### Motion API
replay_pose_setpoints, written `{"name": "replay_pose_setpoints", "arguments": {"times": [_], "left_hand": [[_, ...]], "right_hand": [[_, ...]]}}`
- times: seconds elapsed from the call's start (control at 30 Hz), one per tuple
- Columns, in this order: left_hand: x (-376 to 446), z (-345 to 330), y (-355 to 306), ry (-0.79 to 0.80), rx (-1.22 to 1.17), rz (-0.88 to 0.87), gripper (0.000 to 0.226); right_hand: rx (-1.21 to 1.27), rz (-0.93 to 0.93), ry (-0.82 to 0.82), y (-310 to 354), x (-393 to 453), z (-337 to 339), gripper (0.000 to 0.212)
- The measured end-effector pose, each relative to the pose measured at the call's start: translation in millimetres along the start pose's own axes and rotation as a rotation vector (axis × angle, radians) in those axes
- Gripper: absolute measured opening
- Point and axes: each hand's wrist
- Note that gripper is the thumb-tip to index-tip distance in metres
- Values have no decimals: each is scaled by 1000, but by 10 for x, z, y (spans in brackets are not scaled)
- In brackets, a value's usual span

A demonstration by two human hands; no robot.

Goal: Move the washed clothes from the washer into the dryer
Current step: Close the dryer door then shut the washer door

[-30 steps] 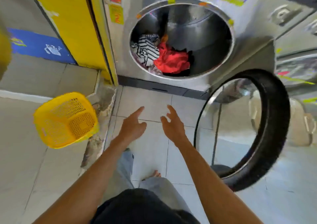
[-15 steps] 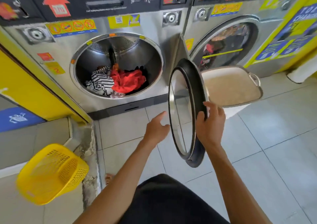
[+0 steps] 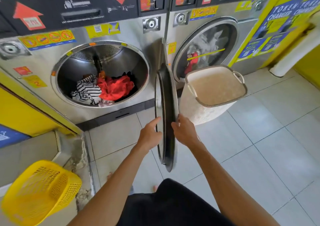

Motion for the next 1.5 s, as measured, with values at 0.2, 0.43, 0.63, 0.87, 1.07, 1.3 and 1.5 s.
{"name": "replay_pose_setpoints", "arguments": {"times": [0.2, 0.43, 0.63, 0.87, 1.07, 1.3, 1.5], "left_hand": [[143, 472, 337, -125, 13, 51, 52], [394, 1300, 775, -308, -78, 155, 57], [900, 2199, 990, -314, -36, 156, 67], [1478, 2920, 1181, -266, 68, 104, 71], [1908, 3280, 1196, -260, 78, 124, 68], [2423, 3638, 1187, -346, 144, 149, 59], [2833, 3785, 1092, -402, 111, 201, 56]], "right_hand": [[119, 92, 185, 580, -51, -617, 34], [211, 33, 300, 1545, 171, -1512, 34], [327, 10, 295, 2316, 361, -2145, 29], [454, -141, 379, 3021, 735, -2606, 19], [436, -162, 524, 3364, 1137, -2743, 17], [457, -135, 520, 3844, 1626, -3076, 11], [512, -116, 468, 4134, 1969, -3301, 8]]}}
Point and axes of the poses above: each hand's wrist, its own x-axis towards the middle knuckle, its own z-axis out of the back of the hand, y = z × x, and after that the axes turned 10 degrees about -y, right-handed
